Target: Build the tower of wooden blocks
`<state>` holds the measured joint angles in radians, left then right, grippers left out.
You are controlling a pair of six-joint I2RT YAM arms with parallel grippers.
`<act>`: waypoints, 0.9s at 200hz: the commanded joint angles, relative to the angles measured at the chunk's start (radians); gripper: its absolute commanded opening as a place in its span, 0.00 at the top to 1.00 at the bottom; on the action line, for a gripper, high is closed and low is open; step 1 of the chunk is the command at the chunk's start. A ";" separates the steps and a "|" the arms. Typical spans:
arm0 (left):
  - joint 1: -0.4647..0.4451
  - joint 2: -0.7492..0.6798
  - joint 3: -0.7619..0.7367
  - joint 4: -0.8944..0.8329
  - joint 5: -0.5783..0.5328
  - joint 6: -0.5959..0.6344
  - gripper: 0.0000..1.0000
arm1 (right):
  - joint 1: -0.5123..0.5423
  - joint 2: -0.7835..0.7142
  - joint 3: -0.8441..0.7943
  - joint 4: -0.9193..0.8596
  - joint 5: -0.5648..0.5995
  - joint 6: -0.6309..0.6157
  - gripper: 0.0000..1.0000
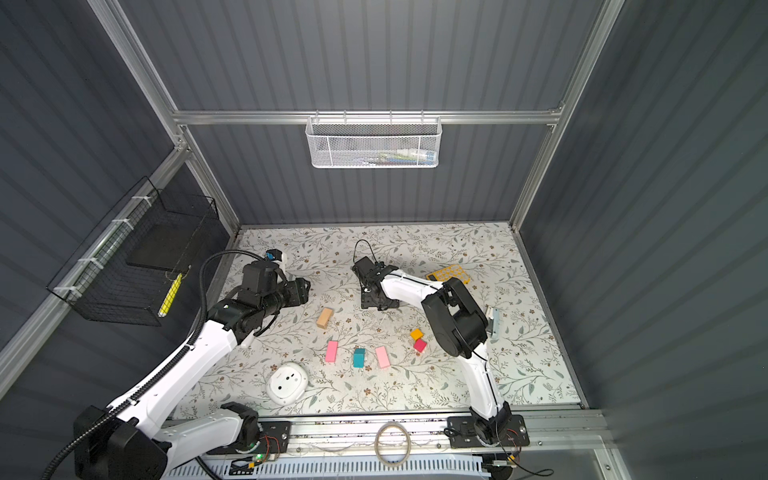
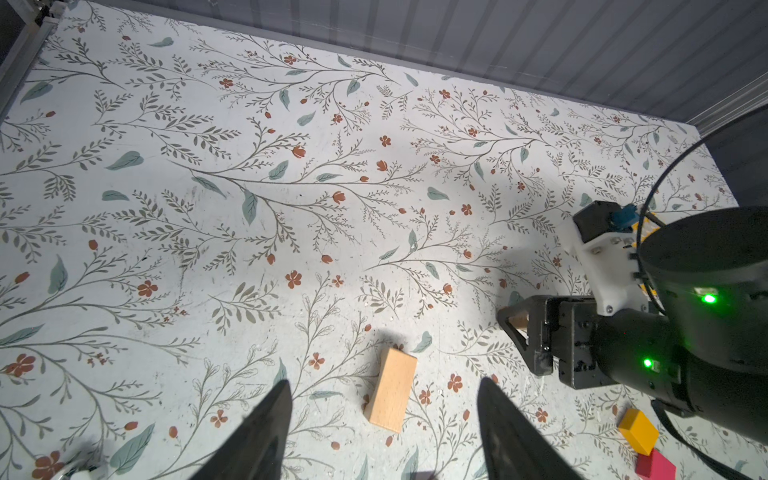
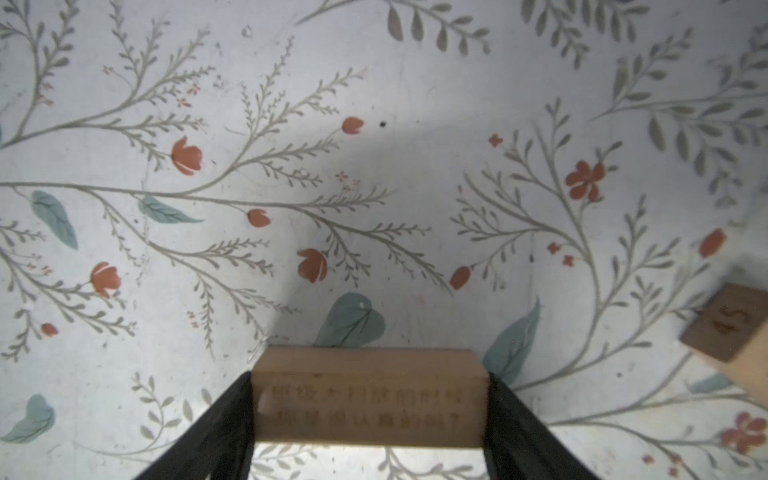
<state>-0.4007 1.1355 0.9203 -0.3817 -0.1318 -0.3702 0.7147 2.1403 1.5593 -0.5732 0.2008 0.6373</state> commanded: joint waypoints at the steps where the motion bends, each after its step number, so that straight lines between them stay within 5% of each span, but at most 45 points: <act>1: -0.007 0.001 -0.001 -0.021 -0.010 0.018 0.30 | -0.005 0.010 0.010 -0.020 0.026 0.012 0.25; 180: -0.007 0.013 0.004 -0.028 -0.018 0.022 0.29 | -0.009 -0.016 0.030 -0.035 0.026 -0.007 0.01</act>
<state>-0.4007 1.1393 0.9207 -0.3859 -0.1394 -0.3698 0.7094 2.1410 1.5616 -0.5774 0.2134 0.6392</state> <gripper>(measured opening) 0.708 0.987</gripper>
